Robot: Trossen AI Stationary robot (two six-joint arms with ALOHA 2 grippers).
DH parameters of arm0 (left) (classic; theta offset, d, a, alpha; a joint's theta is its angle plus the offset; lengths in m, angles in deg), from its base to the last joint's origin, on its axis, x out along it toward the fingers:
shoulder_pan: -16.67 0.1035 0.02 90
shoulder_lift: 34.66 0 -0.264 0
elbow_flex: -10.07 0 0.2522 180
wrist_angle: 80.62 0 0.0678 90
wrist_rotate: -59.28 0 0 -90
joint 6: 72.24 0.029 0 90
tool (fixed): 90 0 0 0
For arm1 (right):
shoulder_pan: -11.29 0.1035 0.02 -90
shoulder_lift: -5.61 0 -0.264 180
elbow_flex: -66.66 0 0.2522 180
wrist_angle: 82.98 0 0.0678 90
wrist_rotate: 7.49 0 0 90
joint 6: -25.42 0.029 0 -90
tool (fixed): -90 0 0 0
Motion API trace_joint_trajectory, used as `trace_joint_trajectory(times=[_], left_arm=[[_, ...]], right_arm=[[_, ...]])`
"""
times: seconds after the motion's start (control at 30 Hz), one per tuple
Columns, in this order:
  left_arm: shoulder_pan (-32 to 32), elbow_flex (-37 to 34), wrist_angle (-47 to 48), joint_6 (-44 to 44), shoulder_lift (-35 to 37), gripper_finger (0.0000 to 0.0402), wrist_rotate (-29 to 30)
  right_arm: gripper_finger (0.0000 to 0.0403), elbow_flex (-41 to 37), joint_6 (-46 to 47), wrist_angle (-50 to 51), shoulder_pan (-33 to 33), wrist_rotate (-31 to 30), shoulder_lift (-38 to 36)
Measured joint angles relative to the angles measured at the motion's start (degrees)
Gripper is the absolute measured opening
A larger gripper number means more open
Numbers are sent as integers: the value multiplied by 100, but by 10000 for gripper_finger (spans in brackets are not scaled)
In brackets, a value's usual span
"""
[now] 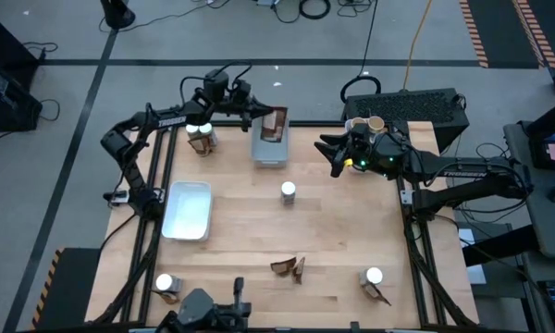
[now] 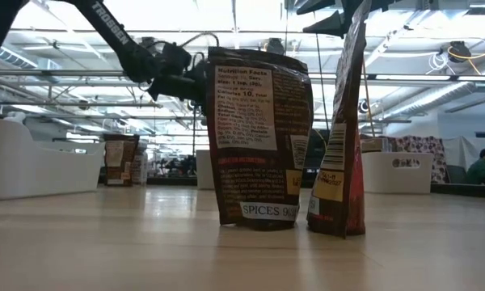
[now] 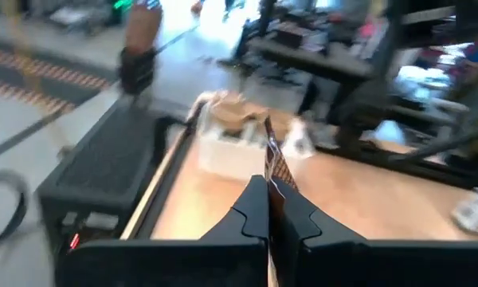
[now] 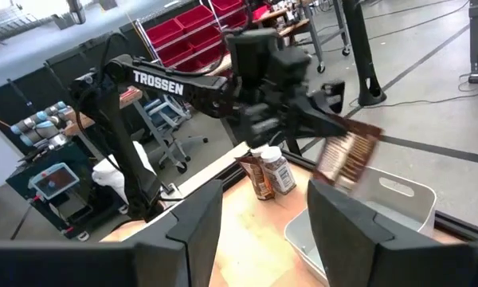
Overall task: Sort spices by type
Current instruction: Put the orange spice pack into the gray bin
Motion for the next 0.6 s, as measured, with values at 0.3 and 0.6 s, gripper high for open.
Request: trace_joint_trajectory(times=[0.3, 0.6], left_arm=[[-131, -7, 195, -147, -43, 0, 1905], [-163, -1, 168, 494, -80, 0, 984]], right_arm=[[167, 1, 58, 4, 0, 0, 0], [167, 0, 58, 7, 0, 0, 1]])
